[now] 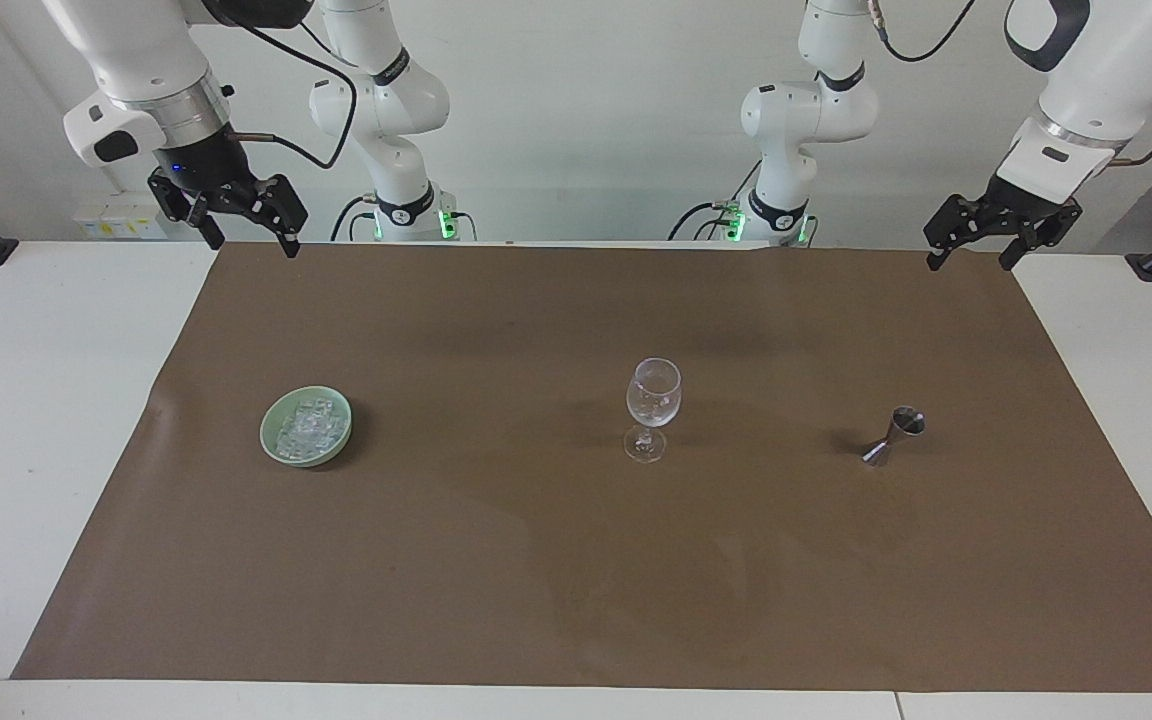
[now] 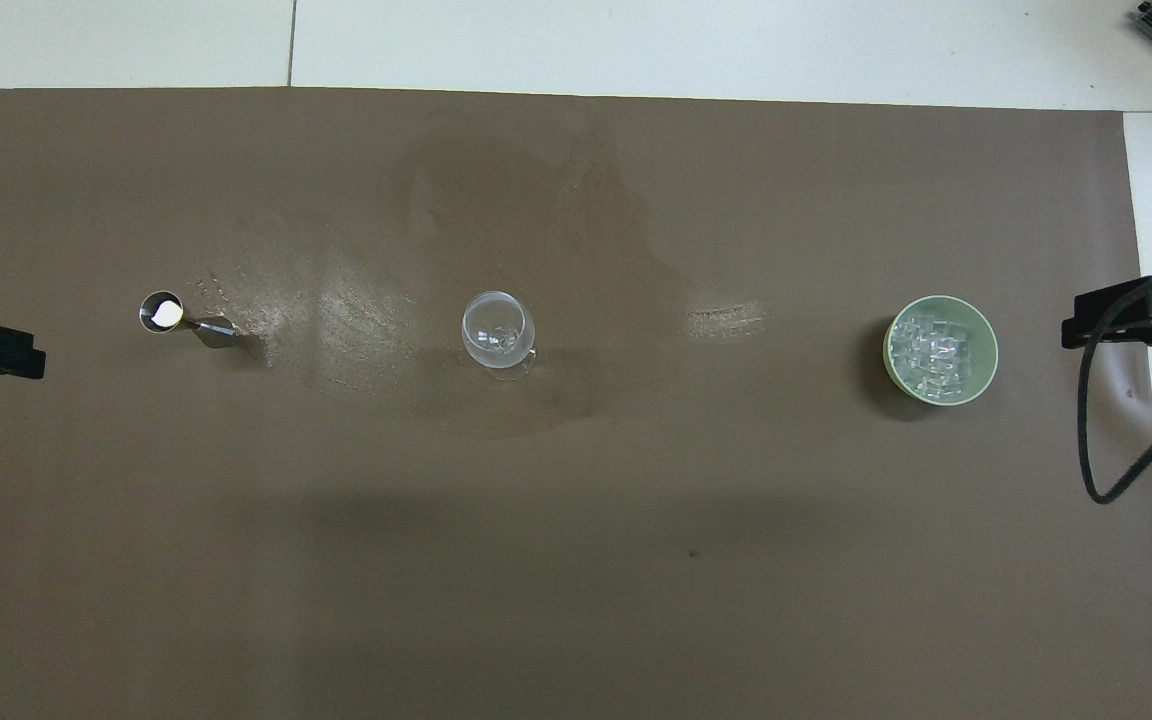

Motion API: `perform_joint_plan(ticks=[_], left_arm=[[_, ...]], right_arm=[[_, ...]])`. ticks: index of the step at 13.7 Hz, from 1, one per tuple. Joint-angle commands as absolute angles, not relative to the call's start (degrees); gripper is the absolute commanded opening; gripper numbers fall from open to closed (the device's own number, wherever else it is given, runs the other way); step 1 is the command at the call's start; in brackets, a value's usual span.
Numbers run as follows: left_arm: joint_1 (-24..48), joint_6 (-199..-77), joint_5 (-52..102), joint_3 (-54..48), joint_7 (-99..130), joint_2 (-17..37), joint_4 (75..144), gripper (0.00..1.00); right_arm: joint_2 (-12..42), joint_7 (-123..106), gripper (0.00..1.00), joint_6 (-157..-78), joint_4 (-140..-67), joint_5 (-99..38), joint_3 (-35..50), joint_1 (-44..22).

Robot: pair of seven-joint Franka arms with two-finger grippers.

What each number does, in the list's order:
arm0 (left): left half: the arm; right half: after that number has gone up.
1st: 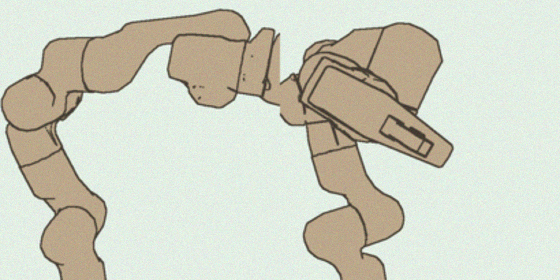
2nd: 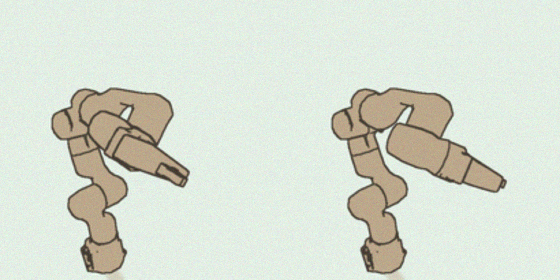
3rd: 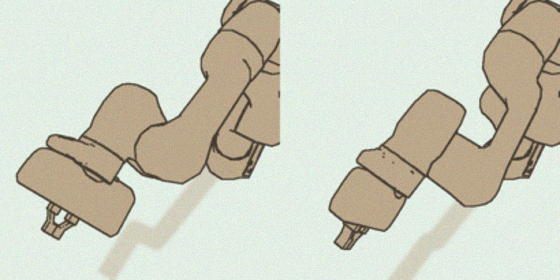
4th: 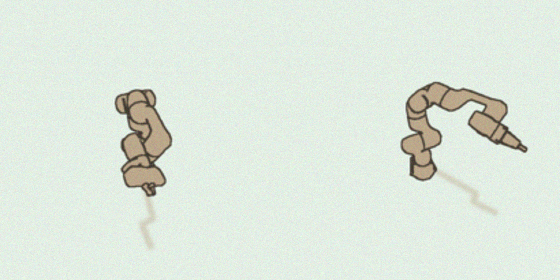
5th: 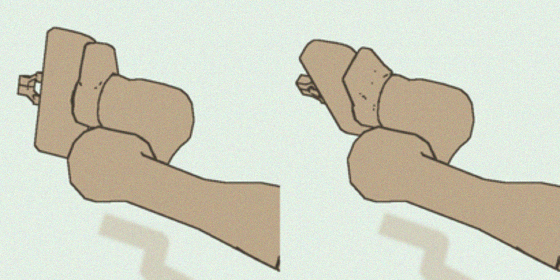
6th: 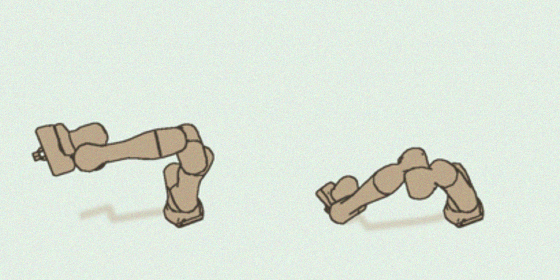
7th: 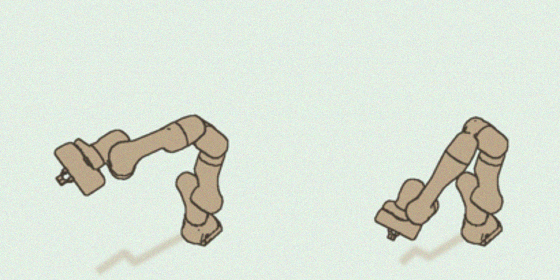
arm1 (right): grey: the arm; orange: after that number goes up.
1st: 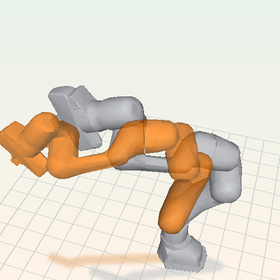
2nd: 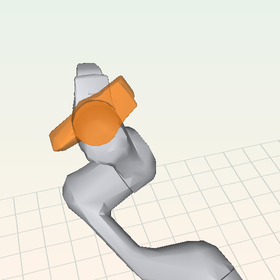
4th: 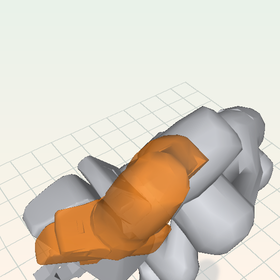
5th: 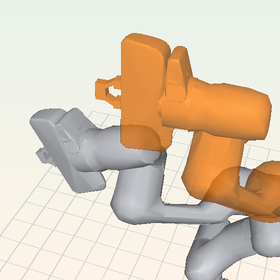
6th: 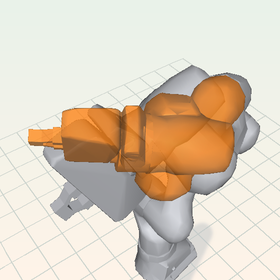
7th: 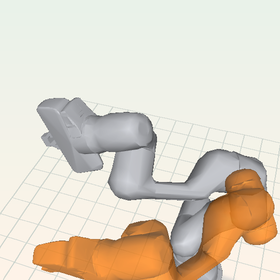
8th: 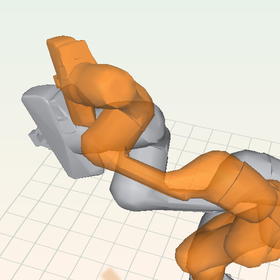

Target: Pour wine and add ice with both arms

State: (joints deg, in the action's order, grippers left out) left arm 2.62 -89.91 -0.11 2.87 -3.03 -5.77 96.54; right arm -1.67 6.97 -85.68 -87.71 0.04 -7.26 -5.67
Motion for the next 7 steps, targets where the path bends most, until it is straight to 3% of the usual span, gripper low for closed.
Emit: perform_joint_plan(ticks=[1, 7], left_arm=[[2.5, -90.2, 0.5, 3.1, -3.5, -7.4, 98.3, 1.0], [2.5, -89.8, 0.5, 3.0, -3.6, -7.3, 98.0, 1.0]], right_arm=[[-2.5, 6.1, 1.0, -85.3, -88.3, -1.5, -7.4, -5.5], [-2.5, 6.1, 1.0, -85.3, -88.3, -1.5, -7.4, -5.5]])
